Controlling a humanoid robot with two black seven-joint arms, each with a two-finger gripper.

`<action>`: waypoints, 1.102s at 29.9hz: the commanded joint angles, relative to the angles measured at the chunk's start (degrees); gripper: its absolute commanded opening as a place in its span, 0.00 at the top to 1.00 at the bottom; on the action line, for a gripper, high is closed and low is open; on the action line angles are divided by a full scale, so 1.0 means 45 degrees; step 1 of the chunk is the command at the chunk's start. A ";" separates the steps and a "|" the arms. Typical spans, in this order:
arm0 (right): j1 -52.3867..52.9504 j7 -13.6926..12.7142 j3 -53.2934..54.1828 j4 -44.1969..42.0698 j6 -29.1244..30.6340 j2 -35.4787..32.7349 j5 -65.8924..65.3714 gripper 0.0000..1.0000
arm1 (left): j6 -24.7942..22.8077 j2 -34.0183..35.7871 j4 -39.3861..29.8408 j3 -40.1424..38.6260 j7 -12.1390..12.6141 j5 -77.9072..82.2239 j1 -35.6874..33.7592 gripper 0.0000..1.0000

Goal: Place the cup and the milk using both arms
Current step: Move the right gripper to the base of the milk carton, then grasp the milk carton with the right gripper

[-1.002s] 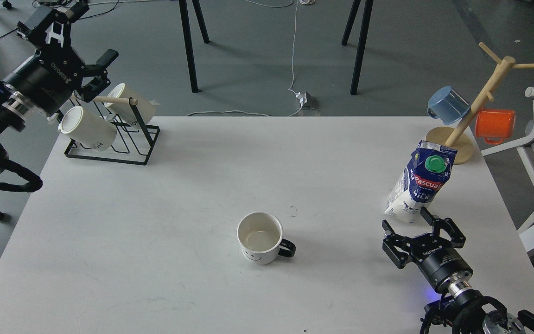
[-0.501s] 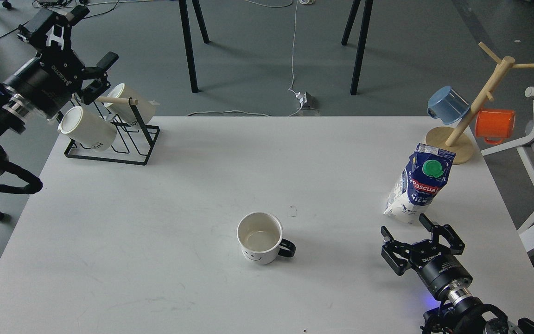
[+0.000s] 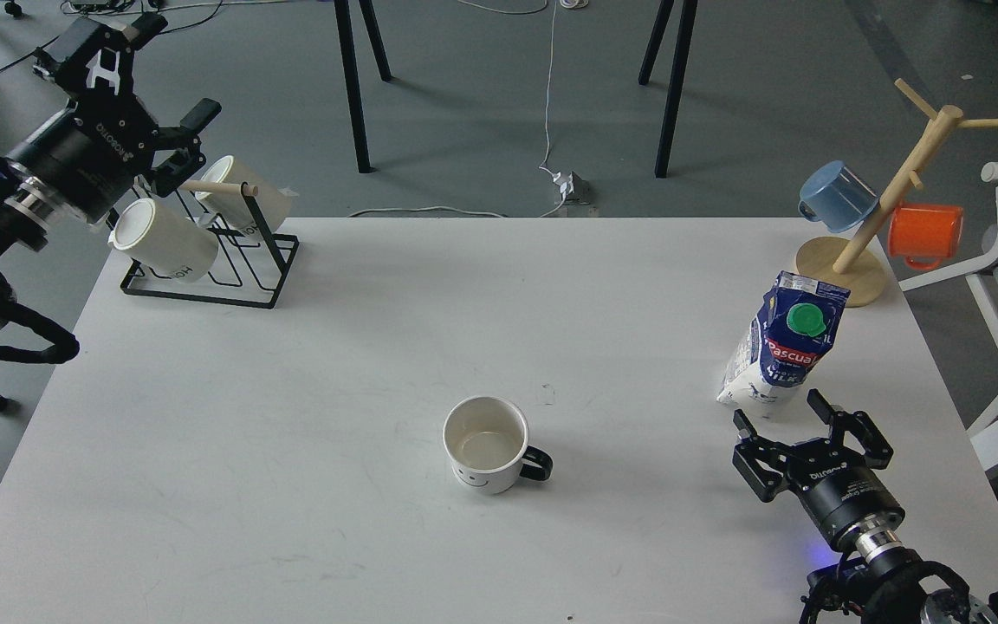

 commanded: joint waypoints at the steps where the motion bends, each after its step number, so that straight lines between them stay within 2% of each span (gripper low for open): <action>1: 0.0014 0.0000 0.0147 -0.0056 0.0000 -0.0013 0.0011 0.02 | 0.0000 0.0000 -0.0005 0.0020 0.0000 0.0001 0.0001 0.01; 18: 0.0853 0.0000 0.0069 -0.0505 0.0000 0.0163 -0.0009 0.02 | 0.0000 0.0000 -0.0005 0.0020 0.0000 0.0001 0.0274 0.01; 33: 0.1908 0.0000 -0.0088 -0.1813 0.0000 0.0905 -0.0009 0.02 | 0.0000 0.0000 0.0015 0.0040 0.0000 0.0001 0.0333 0.01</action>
